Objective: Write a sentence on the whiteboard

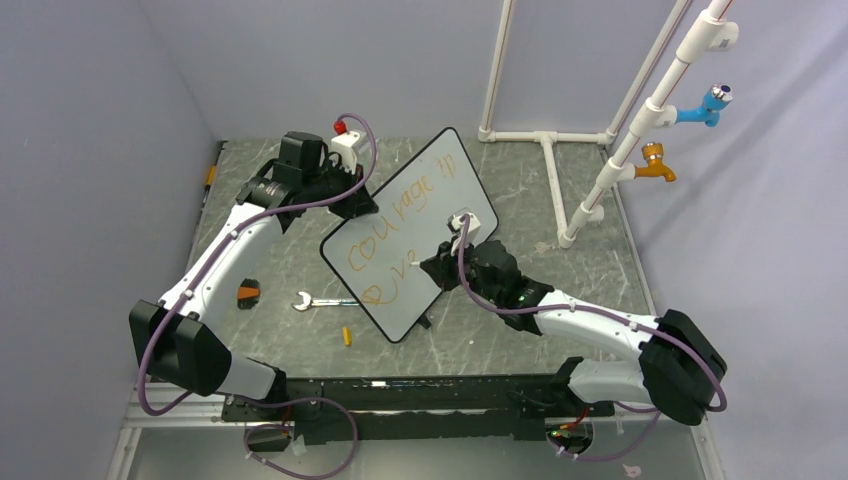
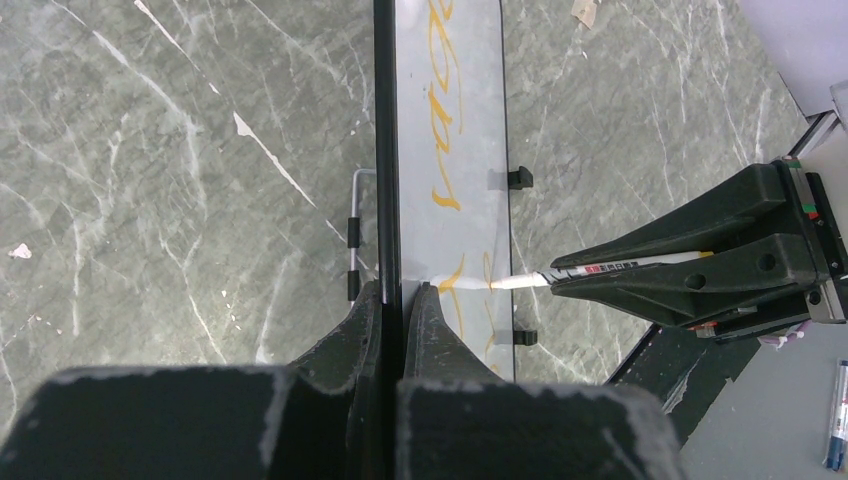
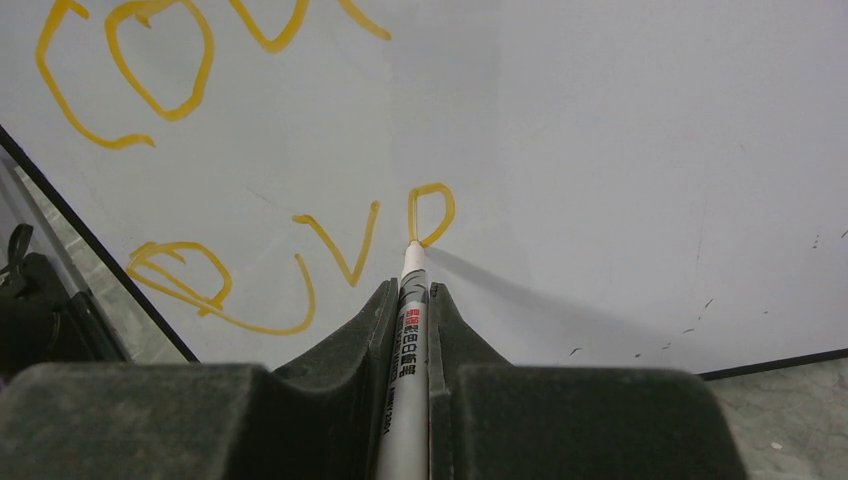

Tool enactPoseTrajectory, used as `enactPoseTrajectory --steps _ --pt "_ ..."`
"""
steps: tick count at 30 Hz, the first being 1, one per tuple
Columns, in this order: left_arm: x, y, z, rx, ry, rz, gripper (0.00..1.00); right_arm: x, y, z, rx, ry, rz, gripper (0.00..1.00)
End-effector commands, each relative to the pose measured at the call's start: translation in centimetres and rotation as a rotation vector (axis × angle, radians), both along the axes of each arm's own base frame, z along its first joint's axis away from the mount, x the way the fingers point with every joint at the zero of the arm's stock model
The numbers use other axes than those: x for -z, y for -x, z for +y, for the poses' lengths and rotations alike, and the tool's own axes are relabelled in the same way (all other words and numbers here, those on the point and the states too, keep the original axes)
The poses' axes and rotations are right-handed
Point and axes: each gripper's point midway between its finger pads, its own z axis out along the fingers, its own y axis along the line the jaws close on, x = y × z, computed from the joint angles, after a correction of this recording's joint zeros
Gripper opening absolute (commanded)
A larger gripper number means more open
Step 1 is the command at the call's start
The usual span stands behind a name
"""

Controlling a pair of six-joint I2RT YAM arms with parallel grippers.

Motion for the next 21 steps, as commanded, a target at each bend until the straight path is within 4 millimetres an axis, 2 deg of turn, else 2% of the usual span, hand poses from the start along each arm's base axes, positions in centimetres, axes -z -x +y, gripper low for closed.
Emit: enactPoseTrajectory --steps 1,15,21 --pt "1.0 -1.3 2.4 -0.039 -0.156 -0.096 0.00 2.0 0.4 -0.8 0.020 0.056 0.047 0.00" --pt "1.1 -1.3 2.3 -0.038 -0.156 -0.094 0.00 1.9 -0.7 -2.0 0.089 0.114 0.022 0.00" --pt "1.0 -1.3 2.3 -0.036 -0.154 -0.096 0.00 0.4 -1.8 -2.1 0.121 0.120 -0.017 0.00"
